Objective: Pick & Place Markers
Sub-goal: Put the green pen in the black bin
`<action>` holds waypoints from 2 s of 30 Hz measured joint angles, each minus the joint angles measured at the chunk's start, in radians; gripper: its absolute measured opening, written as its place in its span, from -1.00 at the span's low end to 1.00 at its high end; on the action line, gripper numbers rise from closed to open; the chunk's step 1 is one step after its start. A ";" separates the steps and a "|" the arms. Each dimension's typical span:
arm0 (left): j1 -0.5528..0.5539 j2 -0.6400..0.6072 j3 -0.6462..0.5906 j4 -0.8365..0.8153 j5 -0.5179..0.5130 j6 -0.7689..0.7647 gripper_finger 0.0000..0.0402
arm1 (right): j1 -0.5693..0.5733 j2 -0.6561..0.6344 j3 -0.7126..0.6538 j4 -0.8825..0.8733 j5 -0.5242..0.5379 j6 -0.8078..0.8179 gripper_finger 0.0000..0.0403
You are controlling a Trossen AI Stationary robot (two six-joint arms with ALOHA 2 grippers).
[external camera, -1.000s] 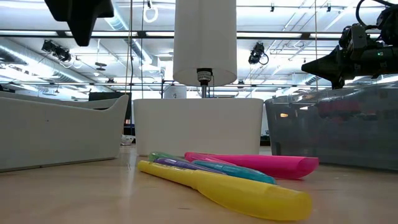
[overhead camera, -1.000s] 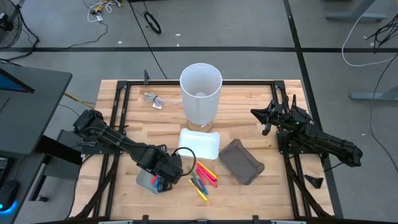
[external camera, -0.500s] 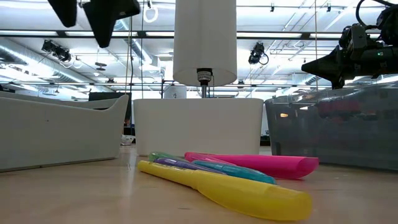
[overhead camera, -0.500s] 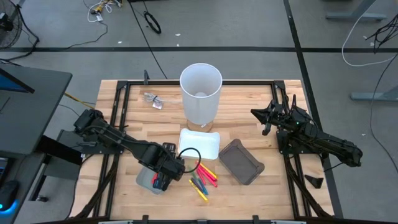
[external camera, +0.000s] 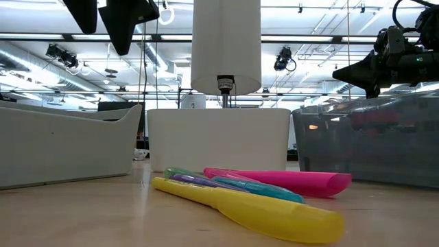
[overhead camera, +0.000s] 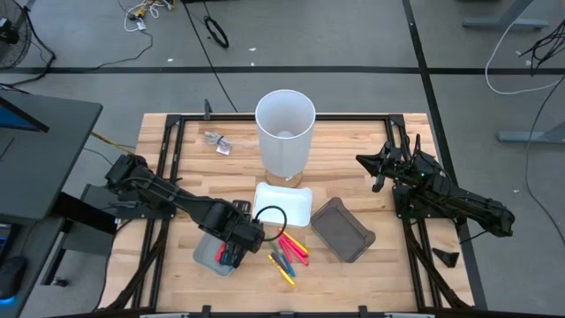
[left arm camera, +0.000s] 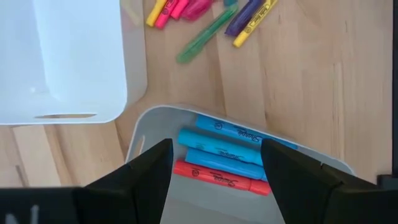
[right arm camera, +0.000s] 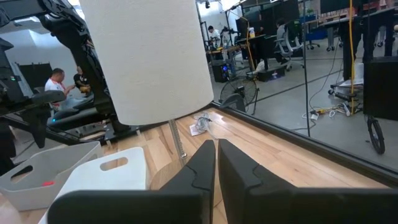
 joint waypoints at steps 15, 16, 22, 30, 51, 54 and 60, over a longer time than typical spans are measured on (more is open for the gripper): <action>0.021 0.000 -0.001 0.131 0.012 0.108 0.24 | 0.000 0.000 0.000 0.000 0.000 0.000 -0.88; 0.026 0.000 -0.001 0.138 0.012 0.112 0.24 | 0.000 0.000 0.000 0.000 0.000 0.000 -0.88; 0.049 0.021 -0.001 0.142 0.006 0.139 0.24 | 0.000 0.000 0.000 0.000 0.000 0.000 -0.88; 0.054 0.089 -0.001 0.178 0.001 0.141 0.24 | 0.000 0.000 0.000 0.000 0.000 0.000 -0.88; 0.072 0.284 -0.001 0.317 0.000 0.252 0.24 | 0.000 0.000 0.000 0.000 0.000 0.000 -0.88; 0.072 0.298 -0.001 0.335 -0.009 0.284 0.24 | 0.000 0.000 0.000 0.000 0.000 0.000 -0.88; 0.072 0.324 0.000 0.357 -0.041 0.349 0.24 | 0.000 0.000 0.000 0.000 0.000 0.000 -0.88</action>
